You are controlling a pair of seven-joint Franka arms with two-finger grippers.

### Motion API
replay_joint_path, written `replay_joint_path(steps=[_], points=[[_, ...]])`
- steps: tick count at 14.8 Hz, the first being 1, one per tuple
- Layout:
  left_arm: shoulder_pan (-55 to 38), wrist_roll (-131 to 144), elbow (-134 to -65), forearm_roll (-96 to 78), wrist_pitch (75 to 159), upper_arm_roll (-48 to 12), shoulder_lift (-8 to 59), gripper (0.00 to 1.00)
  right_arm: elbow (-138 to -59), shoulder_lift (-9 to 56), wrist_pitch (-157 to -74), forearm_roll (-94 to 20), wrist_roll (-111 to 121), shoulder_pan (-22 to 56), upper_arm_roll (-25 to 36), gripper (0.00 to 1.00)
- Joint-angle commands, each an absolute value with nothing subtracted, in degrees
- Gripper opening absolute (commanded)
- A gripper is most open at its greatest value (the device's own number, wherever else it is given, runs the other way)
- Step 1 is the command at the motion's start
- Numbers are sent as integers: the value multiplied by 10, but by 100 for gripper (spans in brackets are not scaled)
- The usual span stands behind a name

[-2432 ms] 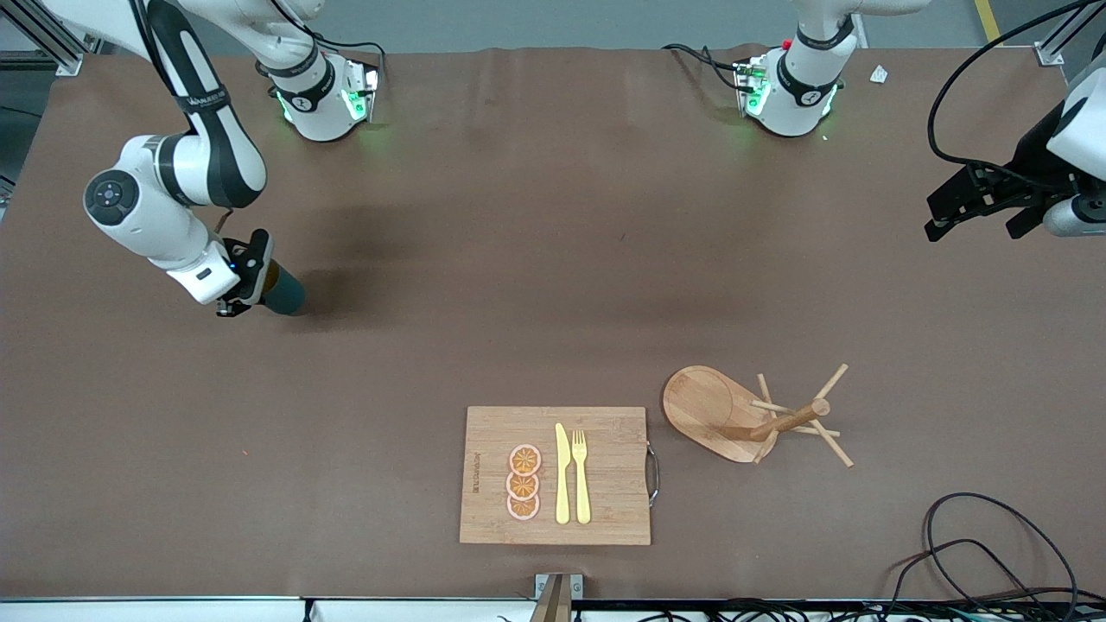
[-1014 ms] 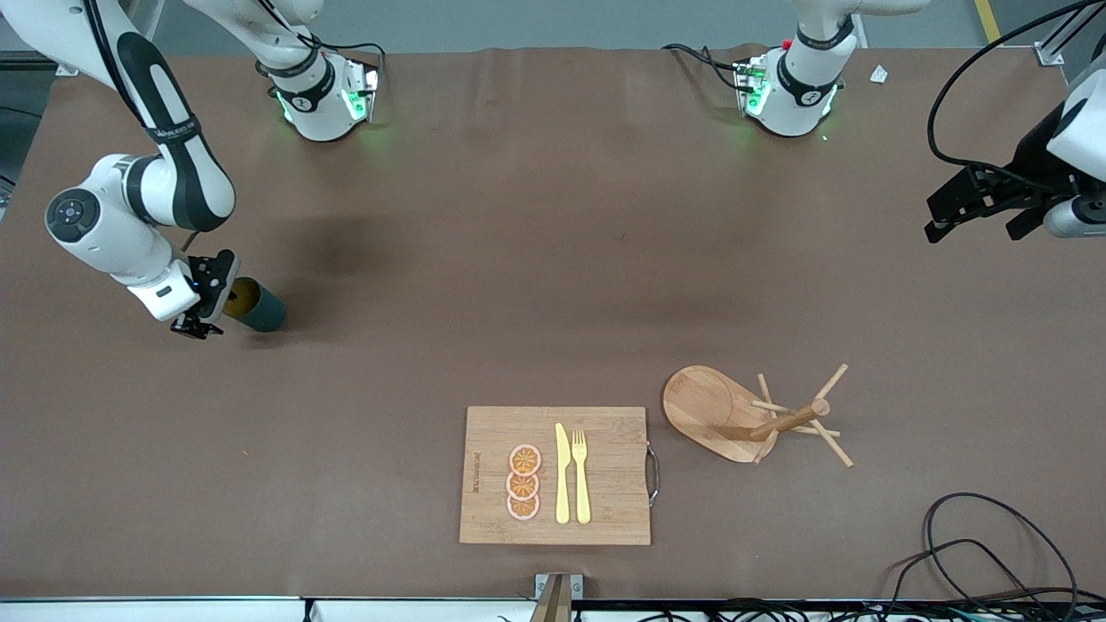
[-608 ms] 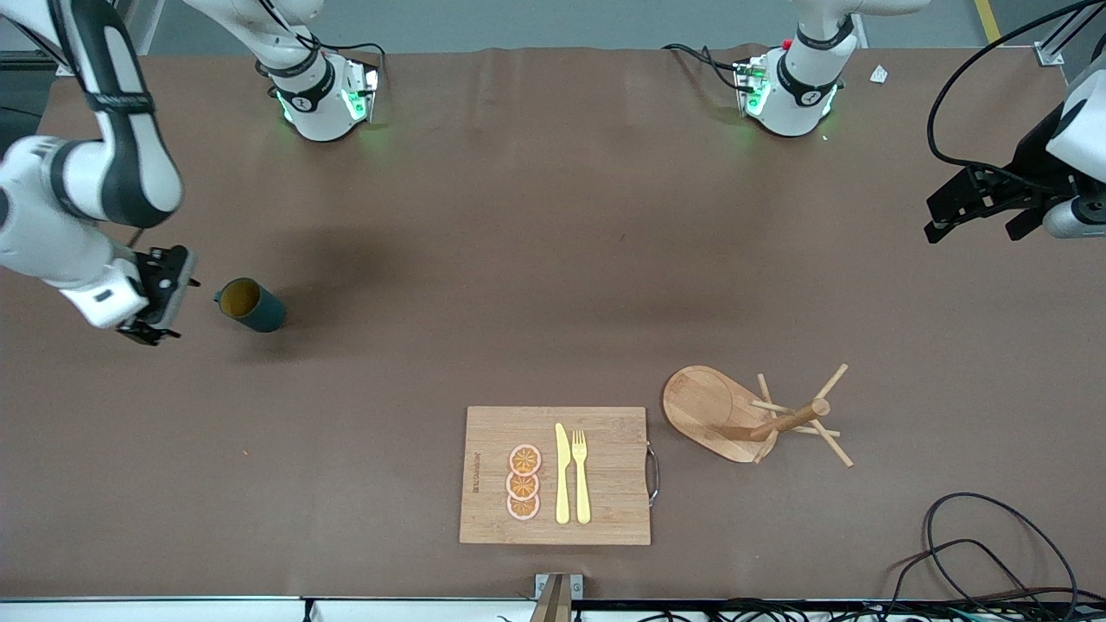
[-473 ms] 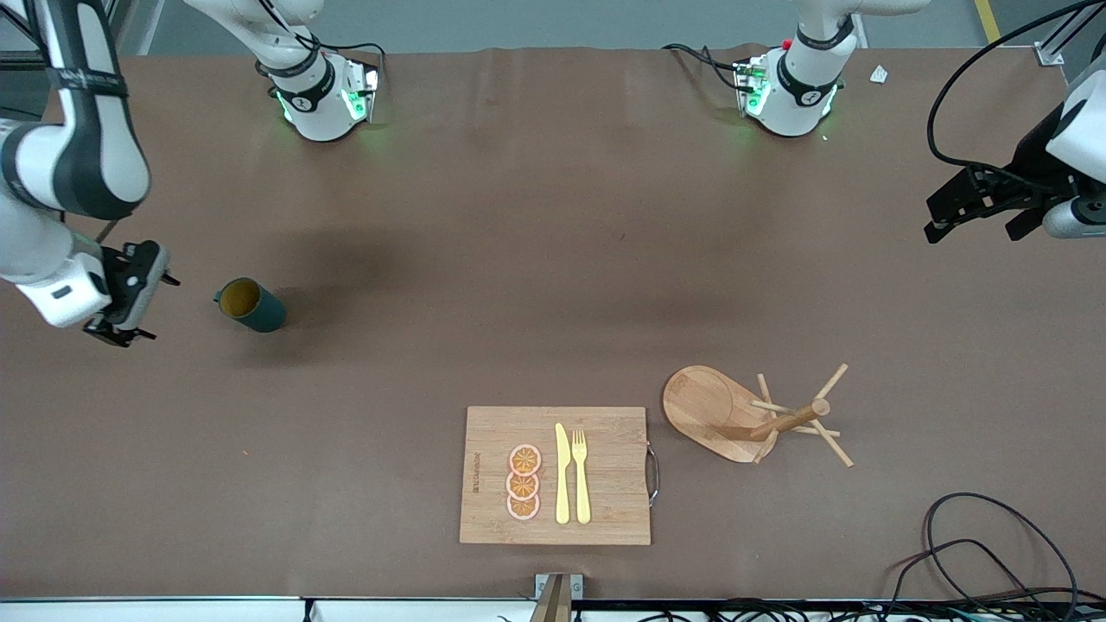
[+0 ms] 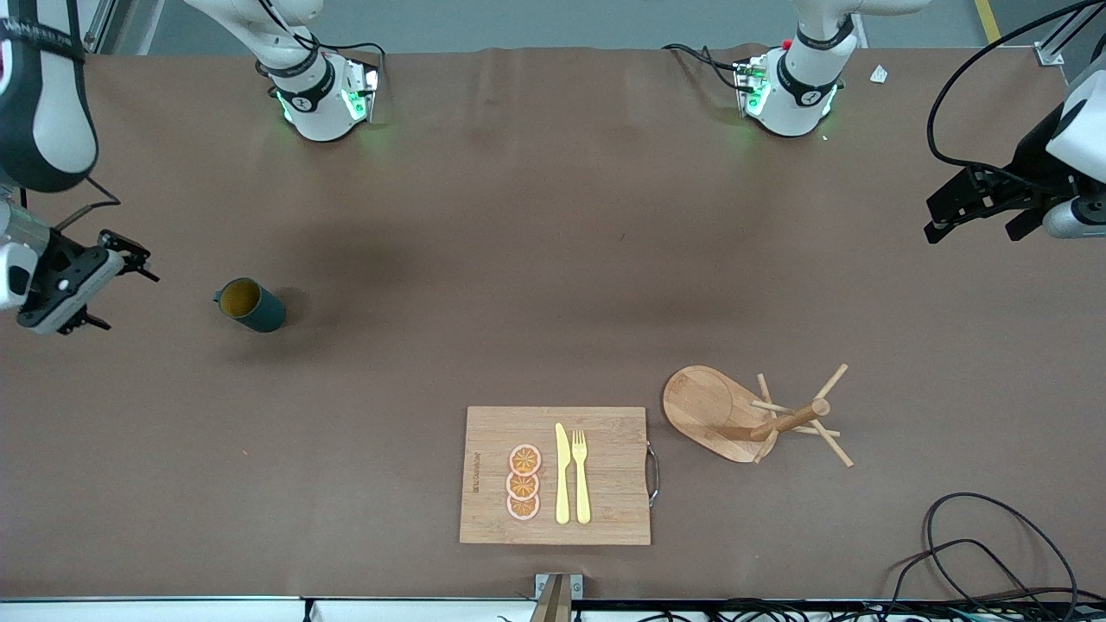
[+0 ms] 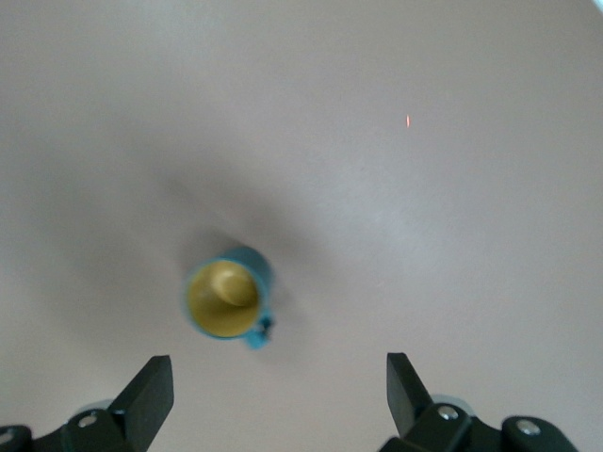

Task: Transfer cup from left to right arm and place

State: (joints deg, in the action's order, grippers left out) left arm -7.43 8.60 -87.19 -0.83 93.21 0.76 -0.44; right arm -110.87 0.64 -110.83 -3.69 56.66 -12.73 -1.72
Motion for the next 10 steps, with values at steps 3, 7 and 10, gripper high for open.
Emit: replay_joint_path(steps=[3, 7, 10], points=[[-72, 94, -867, -18, 936, 5, -3, 100, -1128, -110, -1024, -55, 353, -128, -31, 100], [-72, 93, -867, -18, 936, 5, -3, 100, -1124, -141, -972, -54, 210, -110, -49, 100], [-72, 93, -867, -18, 936, 5, -3, 100, -1123, -151, -962, -54, 143, -97, -63, 100]])
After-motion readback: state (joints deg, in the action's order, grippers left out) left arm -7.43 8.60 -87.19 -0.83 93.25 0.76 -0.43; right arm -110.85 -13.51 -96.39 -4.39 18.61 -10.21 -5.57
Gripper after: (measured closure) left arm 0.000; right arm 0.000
